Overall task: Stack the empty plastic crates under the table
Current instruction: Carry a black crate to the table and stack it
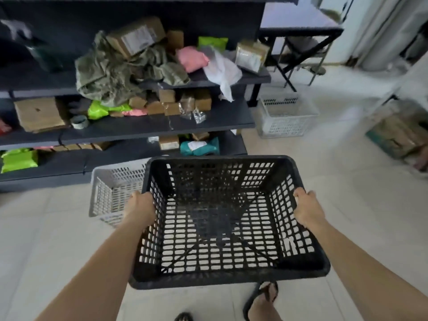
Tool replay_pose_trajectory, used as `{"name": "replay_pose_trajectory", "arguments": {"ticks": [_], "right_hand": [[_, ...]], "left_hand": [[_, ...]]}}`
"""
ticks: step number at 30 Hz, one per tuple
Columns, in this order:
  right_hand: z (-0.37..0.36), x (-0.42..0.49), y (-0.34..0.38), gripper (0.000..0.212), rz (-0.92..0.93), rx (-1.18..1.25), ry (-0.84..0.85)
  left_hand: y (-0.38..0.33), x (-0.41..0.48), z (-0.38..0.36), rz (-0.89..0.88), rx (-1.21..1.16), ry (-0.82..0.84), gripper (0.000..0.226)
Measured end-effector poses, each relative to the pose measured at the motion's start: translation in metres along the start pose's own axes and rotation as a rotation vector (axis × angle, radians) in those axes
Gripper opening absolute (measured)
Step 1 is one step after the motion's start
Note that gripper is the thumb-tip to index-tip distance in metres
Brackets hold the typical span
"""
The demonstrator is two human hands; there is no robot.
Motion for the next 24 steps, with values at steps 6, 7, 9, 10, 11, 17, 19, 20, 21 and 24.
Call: {"name": "replay_pose_trajectory", "arguments": {"ticks": [6,7,9,10,11,17,19,20,21,24], "right_hand": [[0.063,0.085,-0.099,0.041,-0.076,0.012,-0.004],[0.074,0.100,-0.115,0.041,-0.084,0.003,0.002],[0.091,0.131,-0.142,0.040,-0.087,0.000,0.003],[0.099,0.148,-0.153,0.040,-0.090,-0.001,0.000],[0.109,0.167,-0.166,0.040,-0.097,-0.001,-0.009],[0.149,0.285,-0.221,0.037,-0.131,-0.034,-0.055],[0.157,0.330,-0.235,0.037,-0.134,-0.031,-0.073],[0.162,0.354,-0.240,0.037,-0.144,-0.027,-0.084],[0.168,0.377,-0.246,0.036,-0.163,-0.023,-0.089],[0.187,0.444,-0.259,0.036,-0.215,-0.028,-0.094]], "left_hand": [[-0.155,0.043,0.032,-0.135,0.016,0.002,0.027],[-0.179,0.051,0.035,-0.159,0.025,0.018,0.028],[-0.224,0.065,0.041,-0.186,0.032,0.051,0.031],[-0.246,0.071,0.043,-0.181,0.027,0.071,0.032],[-0.271,0.079,0.046,-0.179,0.018,0.086,0.033],[-0.401,0.134,0.063,-0.226,0.023,0.137,0.037],[-0.439,0.166,0.065,-0.250,0.001,0.144,0.034],[-0.460,0.183,0.070,-0.266,-0.005,0.153,0.032],[-0.480,0.201,0.078,-0.289,-0.008,0.167,0.030],[-0.539,0.247,0.103,-0.340,-0.015,0.204,0.016]]}}
Point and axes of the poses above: each hand's wrist, its own x-axis towards the middle knuckle, its own z-axis out of the back of the hand, y = z × x, the point moved 2 cm from there along x, towards the middle knuckle, and after that the axes turned 8 degrees about -y, right-handed, at the moved point
